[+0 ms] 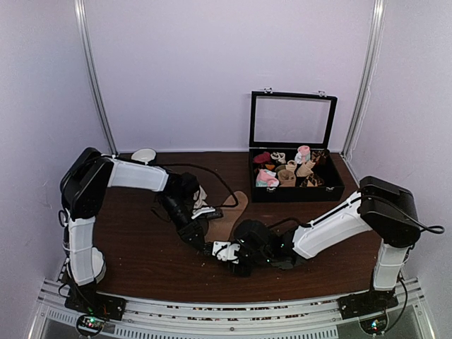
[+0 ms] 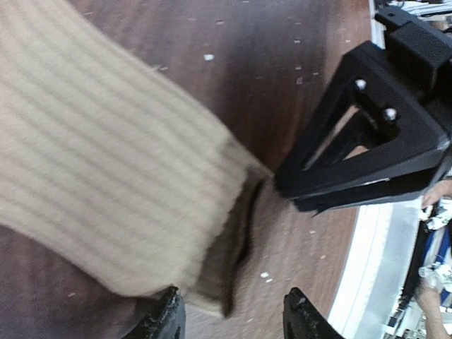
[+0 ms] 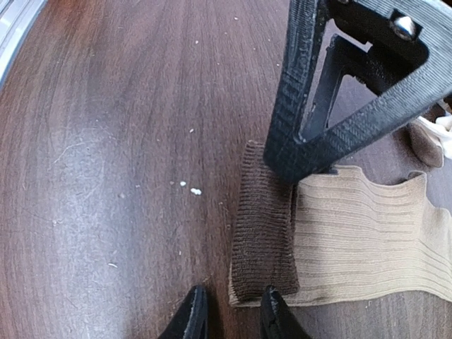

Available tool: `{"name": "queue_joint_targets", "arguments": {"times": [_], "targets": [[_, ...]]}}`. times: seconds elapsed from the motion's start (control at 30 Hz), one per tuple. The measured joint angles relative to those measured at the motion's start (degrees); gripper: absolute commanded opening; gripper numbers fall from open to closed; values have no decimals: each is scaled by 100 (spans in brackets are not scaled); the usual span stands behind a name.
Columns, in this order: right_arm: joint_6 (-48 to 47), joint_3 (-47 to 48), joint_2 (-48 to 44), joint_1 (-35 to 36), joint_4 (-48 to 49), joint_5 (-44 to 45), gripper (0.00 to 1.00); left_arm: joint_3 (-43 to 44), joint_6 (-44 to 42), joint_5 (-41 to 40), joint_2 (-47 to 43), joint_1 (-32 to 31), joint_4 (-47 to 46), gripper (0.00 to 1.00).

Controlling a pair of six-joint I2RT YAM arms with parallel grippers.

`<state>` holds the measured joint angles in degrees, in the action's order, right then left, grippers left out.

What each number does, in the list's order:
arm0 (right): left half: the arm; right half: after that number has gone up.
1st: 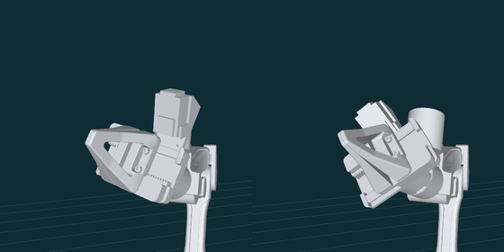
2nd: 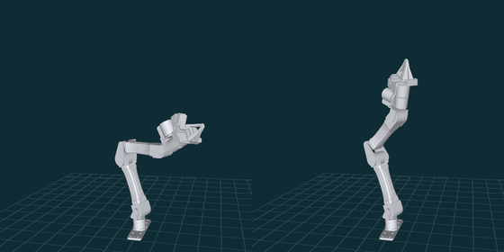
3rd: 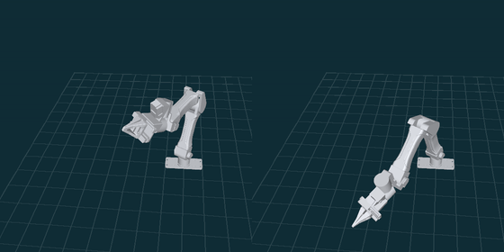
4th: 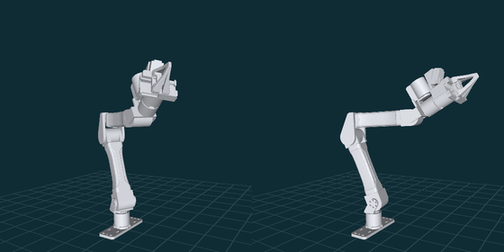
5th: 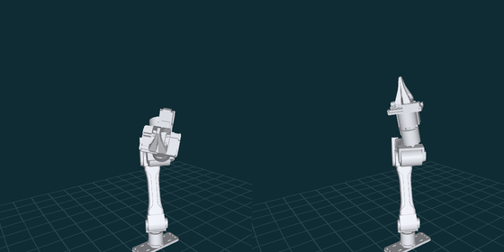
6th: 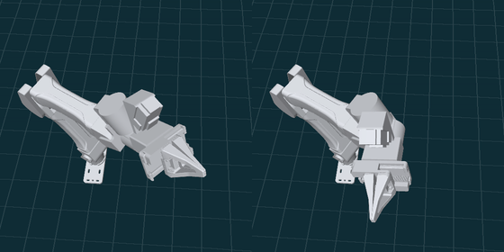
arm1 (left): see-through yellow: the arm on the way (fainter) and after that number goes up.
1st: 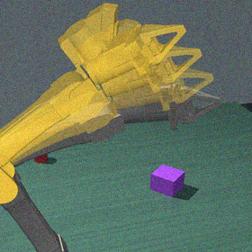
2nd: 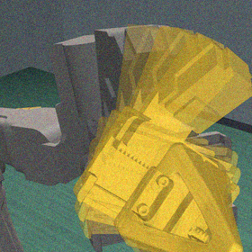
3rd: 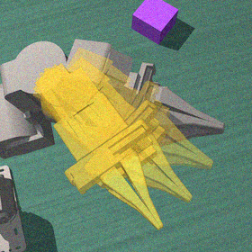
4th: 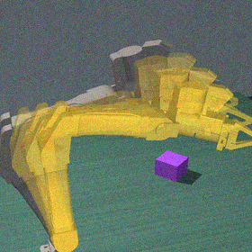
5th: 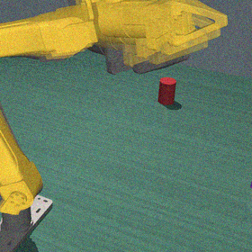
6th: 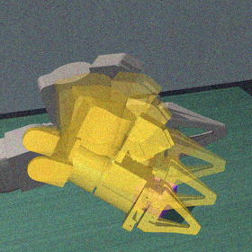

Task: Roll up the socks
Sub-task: Roll the sock at the center of the board.

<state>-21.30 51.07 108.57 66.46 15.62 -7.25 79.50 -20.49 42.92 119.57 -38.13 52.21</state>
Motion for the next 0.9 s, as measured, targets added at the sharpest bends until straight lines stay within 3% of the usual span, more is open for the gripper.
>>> {"name": "queue_joint_targets", "arguments": {"times": [0.43, 0.73, 0.9], "targets": [[116, 59, 7, 0, -109, -48, 28, 22, -155, -656, -813, 85, -146, 50], [221, 85, 11, 0, -151, -50, 28, -20, -337, -713, -595, -157, -424, 49], [269, 59, 9, 0, -114, -48, 28, -260, -356, -1005, -476, -461, -695, 42]]}}
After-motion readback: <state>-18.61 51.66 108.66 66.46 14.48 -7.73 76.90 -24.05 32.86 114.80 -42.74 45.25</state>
